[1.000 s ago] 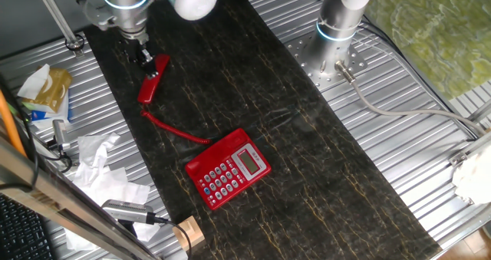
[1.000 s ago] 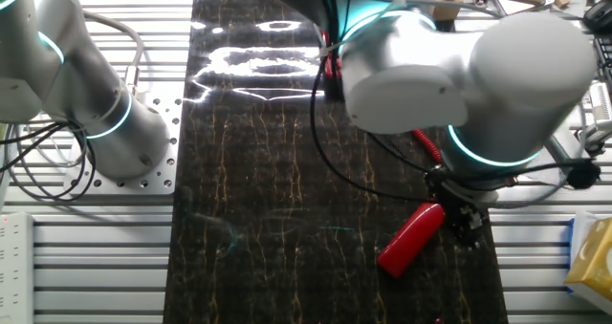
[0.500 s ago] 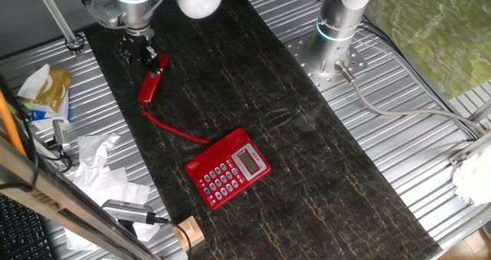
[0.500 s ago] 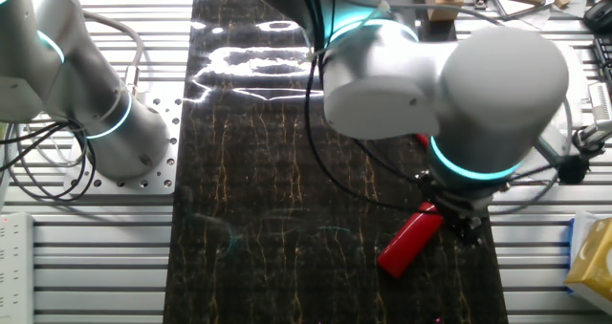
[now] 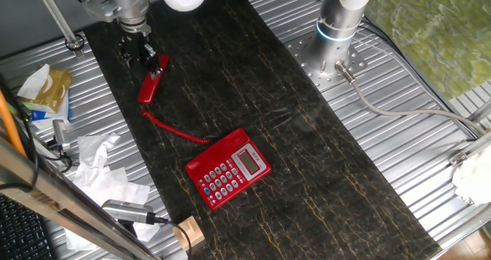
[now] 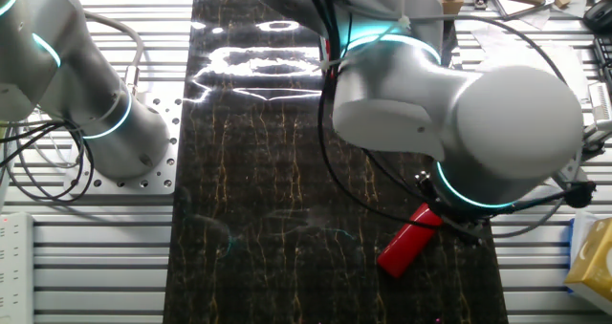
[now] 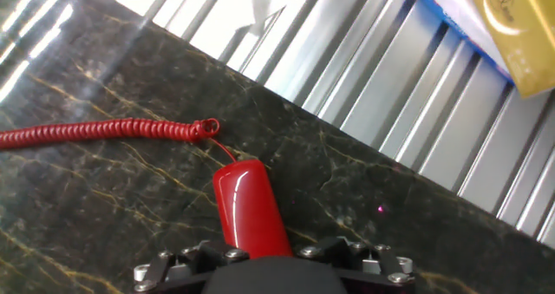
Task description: Place the handset of the telephone on the corresponding phone cradle
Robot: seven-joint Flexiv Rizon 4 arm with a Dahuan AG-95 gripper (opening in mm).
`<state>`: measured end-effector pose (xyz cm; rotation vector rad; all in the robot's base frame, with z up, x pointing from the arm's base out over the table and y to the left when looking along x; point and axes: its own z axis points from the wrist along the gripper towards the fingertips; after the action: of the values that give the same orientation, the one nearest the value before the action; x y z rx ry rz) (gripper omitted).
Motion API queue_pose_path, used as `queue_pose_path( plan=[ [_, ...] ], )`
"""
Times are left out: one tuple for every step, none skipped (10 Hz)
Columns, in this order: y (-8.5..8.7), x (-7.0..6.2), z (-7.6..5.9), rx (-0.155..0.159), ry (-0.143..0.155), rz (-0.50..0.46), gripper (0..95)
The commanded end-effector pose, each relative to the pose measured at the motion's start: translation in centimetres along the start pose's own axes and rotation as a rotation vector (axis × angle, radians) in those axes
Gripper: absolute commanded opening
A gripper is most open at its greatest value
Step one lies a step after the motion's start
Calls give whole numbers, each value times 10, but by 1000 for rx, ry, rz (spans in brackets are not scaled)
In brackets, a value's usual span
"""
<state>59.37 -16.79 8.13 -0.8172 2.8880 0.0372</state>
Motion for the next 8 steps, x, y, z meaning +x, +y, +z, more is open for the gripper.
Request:
queue_pose_path(
  plan=[
    [0, 2, 0, -4, 48, 40, 760],
    [0, 2, 1, -13, 64, 58, 760],
    [0, 2, 1, -18, 74, 65, 760],
    [0, 3, 1, -22, 81, 74, 760],
    [1, 5, 2, -25, 83, 86, 760],
    [2, 8, 4, -27, 83, 93, 760],
    [3, 10, 5, -29, 85, 101, 760],
    [5, 12, 6, -30, 87, 118, 760]
  ],
)
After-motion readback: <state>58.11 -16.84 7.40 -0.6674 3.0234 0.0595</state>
